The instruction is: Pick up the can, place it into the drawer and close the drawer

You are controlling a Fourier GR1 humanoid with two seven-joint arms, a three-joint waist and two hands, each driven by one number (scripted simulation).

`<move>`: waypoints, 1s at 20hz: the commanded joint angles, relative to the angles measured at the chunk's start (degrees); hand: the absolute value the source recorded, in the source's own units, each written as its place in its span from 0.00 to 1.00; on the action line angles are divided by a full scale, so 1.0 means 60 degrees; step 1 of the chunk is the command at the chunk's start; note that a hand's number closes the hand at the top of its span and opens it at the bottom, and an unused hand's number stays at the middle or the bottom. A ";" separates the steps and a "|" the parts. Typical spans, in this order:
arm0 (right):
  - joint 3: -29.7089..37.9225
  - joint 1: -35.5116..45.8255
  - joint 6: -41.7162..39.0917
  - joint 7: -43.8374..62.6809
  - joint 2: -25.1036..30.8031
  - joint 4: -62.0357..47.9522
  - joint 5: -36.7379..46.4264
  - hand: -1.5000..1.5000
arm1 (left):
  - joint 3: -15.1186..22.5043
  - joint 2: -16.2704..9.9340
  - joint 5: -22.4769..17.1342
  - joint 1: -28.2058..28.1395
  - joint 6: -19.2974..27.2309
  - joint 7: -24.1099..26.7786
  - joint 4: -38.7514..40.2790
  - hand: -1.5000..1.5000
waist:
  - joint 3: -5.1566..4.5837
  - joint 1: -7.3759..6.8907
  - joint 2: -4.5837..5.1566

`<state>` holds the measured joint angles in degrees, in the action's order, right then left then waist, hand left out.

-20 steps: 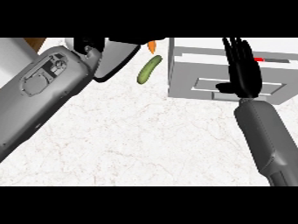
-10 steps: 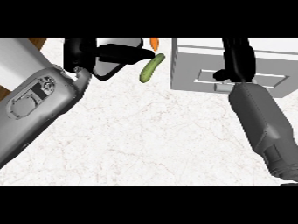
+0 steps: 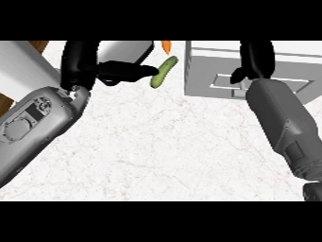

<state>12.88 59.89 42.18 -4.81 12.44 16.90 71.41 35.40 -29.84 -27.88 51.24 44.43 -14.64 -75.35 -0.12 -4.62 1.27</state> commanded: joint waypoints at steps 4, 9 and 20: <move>0.0594 0.1212 -0.0591 -0.0569 0.0134 -0.0437 -0.0631 0.00 | -0.0195 -0.0264 -0.0015 -0.0338 -0.0207 -0.0187 -0.0565 0.00 | 0.0052 -0.0240 0.0075; 0.1627 0.1083 -0.0435 -0.1975 -0.0366 -0.0017 -0.1969 0.00 | -0.0292 -0.0342 0.0094 -0.0817 -0.0293 0.0290 -0.0614 0.00 | 0.0070 -0.0206 0.0099; 0.3720 0.1467 -0.1942 -0.3487 -0.0998 0.0261 -0.4520 0.00 | -0.0466 -0.0418 0.0141 -0.1581 -0.0317 0.0421 -0.0910 0.00 | 0.0051 0.0166 -0.0076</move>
<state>29.00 65.08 32.64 -24.36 9.44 16.26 52.42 33.22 -31.84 -26.81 43.56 43.11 -12.54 -79.85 0.40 -3.27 1.56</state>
